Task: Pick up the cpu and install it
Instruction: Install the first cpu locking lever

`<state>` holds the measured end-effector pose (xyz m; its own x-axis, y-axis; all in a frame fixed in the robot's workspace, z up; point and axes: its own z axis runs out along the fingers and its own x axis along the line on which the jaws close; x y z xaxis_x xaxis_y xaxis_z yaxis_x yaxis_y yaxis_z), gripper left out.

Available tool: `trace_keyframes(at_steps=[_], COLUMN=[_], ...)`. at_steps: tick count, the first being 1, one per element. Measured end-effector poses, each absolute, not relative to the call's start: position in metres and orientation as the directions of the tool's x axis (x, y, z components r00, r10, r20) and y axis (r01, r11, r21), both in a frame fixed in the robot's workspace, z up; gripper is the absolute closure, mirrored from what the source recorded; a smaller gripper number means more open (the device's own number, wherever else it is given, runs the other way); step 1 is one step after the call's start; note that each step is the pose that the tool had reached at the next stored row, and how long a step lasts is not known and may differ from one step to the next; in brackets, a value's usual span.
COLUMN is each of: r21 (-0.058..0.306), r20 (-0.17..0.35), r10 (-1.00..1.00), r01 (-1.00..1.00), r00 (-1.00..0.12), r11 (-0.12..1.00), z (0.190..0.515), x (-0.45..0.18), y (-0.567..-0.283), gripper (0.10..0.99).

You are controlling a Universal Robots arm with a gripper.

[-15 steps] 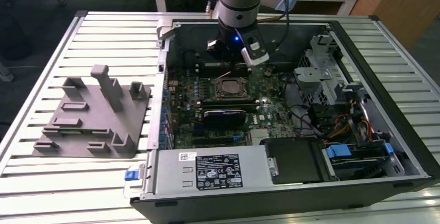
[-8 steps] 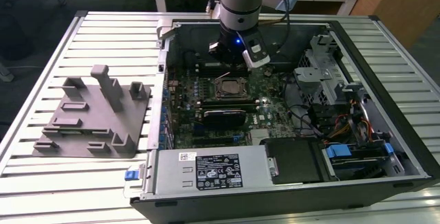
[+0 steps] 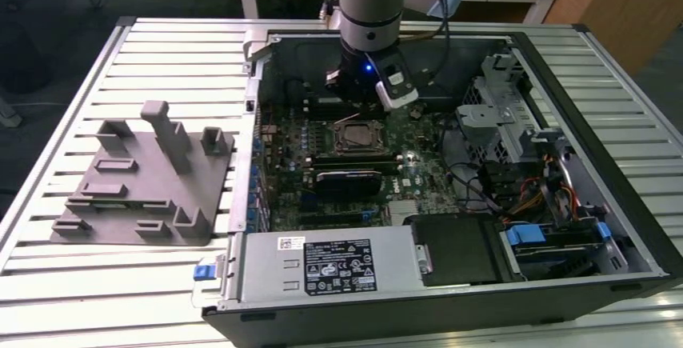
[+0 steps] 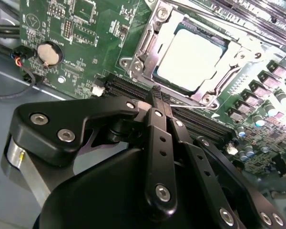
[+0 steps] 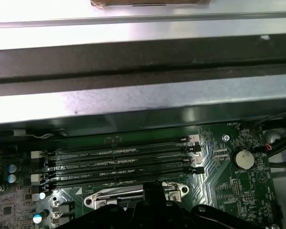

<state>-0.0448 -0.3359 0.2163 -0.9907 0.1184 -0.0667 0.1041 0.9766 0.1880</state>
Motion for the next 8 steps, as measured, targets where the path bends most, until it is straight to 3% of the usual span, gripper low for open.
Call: trace_keyframes(at_steps=[8], r21=[0.18], r20=[-0.069], r10=[0.15], r01=[0.136], r00=[-0.986], r11=[0.974], z=[0.2123], x=[-0.0478], y=[-0.331], gripper=[0.98])
